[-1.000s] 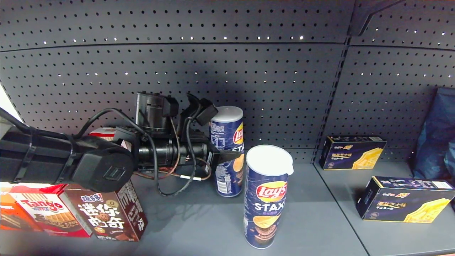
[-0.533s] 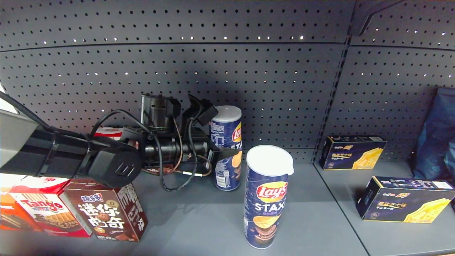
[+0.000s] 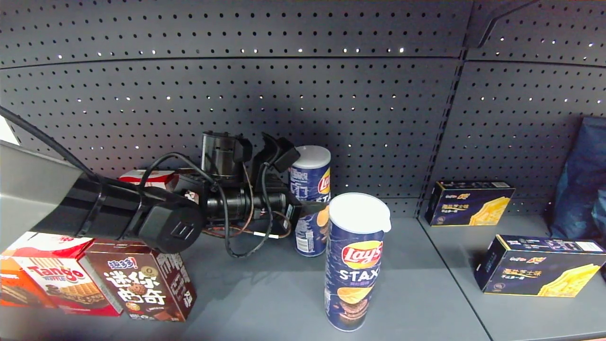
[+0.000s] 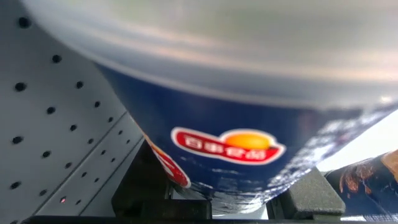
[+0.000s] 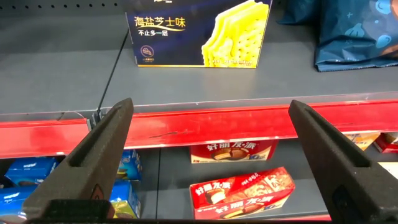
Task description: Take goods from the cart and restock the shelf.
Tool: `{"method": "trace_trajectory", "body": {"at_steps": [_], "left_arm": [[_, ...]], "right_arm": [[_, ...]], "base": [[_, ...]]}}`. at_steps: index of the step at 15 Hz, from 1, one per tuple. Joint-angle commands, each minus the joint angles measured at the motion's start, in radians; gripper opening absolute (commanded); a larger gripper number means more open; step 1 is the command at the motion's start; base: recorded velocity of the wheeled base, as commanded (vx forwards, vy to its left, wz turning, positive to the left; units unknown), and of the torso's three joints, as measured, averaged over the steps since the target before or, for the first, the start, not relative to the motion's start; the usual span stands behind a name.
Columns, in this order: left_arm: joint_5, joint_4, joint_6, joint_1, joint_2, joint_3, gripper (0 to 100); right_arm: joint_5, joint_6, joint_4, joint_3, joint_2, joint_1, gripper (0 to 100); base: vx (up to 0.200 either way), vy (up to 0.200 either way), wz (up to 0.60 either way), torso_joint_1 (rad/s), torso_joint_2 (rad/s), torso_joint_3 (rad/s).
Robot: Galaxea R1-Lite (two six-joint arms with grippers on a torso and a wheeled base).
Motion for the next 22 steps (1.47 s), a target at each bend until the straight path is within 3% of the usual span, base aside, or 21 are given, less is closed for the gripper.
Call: {"method": "trace_trajectory", "body": {"at_steps": [1,7,8,13,20,22], "left_arm": [[0.002,-0.002,-0.001,-0.008,0.015,0.003,0],[0.002,-0.003,0.002,-0.011,0.015,0.015,0],[0.002,-0.005,0.001,-0.011,0.015,0.014,100],[0.011,-0.048,0.001,-0.005,0.004,0.057,100],[0.154,-0.082,-0.001,0.001,-0.110,0.213,100],[0.197,-0.082,-0.002,0.001,-0.113,0.221,100]], "right_arm": [[0.000,0.000,0.000,0.000,0.001,0.000,100],[0.000,0.000,0.000,0.000,0.001,0.000,100],[0.000,0.000,0.000,0.000,0.001,0.000,100],[0.000,0.000,0.000,0.000,0.001,0.000,100],[0.000,0.000,0.000,0.000,0.001,0.000,100],[0.000,0.000,0.000,0.000,0.001,0.000,100]], "base": [[0.000,0.000,0.00,0.000,0.00,0.000],[0.000,0.000,0.00,0.000,0.00,0.000],[0.000,0.000,0.00,0.000,0.00,0.000],[0.000,0.000,0.00,0.000,0.00,0.000],[0.000,0.000,0.00,0.000,0.00,0.000],[0.000,0.000,0.00,0.000,0.00,0.000]]}}
